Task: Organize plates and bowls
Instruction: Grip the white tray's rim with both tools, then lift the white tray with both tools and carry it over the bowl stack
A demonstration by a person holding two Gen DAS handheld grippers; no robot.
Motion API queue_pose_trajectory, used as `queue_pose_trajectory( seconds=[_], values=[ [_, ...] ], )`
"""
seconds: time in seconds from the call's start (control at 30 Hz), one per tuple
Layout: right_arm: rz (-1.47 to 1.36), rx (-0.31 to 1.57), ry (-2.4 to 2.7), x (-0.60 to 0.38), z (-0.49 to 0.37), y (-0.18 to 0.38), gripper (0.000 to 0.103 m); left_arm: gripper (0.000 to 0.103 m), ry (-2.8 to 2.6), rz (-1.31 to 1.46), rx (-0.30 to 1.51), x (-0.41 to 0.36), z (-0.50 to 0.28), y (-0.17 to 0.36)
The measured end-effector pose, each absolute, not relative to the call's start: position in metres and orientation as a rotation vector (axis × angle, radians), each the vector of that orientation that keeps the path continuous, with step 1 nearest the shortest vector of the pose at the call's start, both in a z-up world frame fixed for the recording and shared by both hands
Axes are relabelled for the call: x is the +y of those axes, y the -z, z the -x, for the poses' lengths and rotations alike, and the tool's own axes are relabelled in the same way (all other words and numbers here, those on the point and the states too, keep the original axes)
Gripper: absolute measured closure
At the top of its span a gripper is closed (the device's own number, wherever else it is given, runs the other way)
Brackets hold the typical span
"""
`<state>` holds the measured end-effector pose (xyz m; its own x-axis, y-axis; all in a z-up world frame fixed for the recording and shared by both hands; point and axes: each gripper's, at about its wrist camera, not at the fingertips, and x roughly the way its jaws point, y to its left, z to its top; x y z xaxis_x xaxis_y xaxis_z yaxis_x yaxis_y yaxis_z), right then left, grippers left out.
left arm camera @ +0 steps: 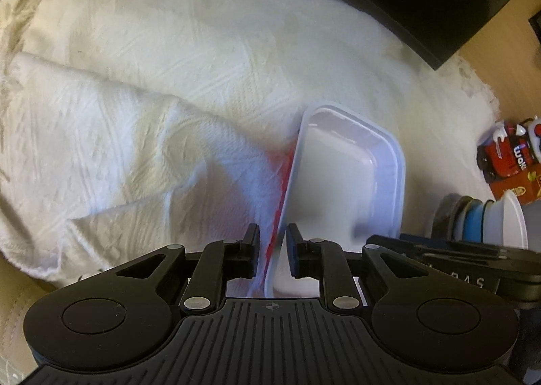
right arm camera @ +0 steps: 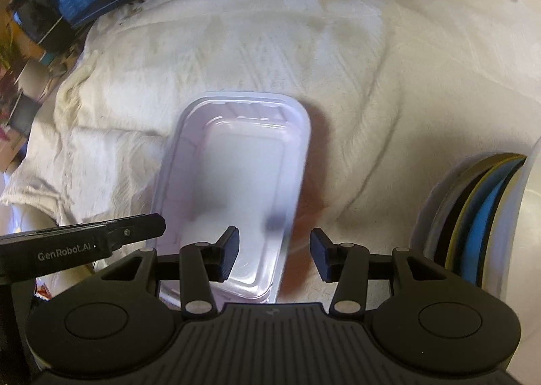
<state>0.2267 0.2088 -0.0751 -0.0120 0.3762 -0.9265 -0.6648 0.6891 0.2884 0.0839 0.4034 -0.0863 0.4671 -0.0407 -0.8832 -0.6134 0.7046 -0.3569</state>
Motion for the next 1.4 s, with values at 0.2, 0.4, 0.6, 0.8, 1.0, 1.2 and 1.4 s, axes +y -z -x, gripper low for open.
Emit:
queue_pose_trajectory(
  seconds=[0.2,0.4,0.6,0.8,1.0,1.2,1.4],
  values=[
    [0.262,1.365,-0.823,0.219,-0.228,0.092,0.065,0.083,-0.35,0.737,1.068,0.402,-0.108,0.104],
    [0.288,1.349,-0.836,0.224,-0.224,0.098,0.068,0.082,-0.37,0.782,1.094,0.402,-0.109,0.121],
    [0.242,1.36,-0.869,0.217,-0.225,0.09,0.069,0.085,-0.384,0.825,1.049,0.404,-0.098,0.11],
    [0.144,1.249,-0.961,0.192,-0.231,0.026,0.069,0.084,-0.388,0.688,0.917,0.382,-0.089,0.032],
    [0.078,1.059,-0.984,0.124,-0.25,-0.057,0.069,0.083,-0.266,0.624,0.76,0.343,-0.104,-0.044],
    [0.07,0.937,-0.925,0.049,-0.262,-0.1,0.068,0.083,-0.127,0.588,0.752,0.283,-0.139,-0.085],
    [0.087,0.956,-0.864,-0.001,-0.27,-0.085,0.067,0.082,-0.04,0.516,0.82,0.231,-0.165,-0.084]
  ],
)
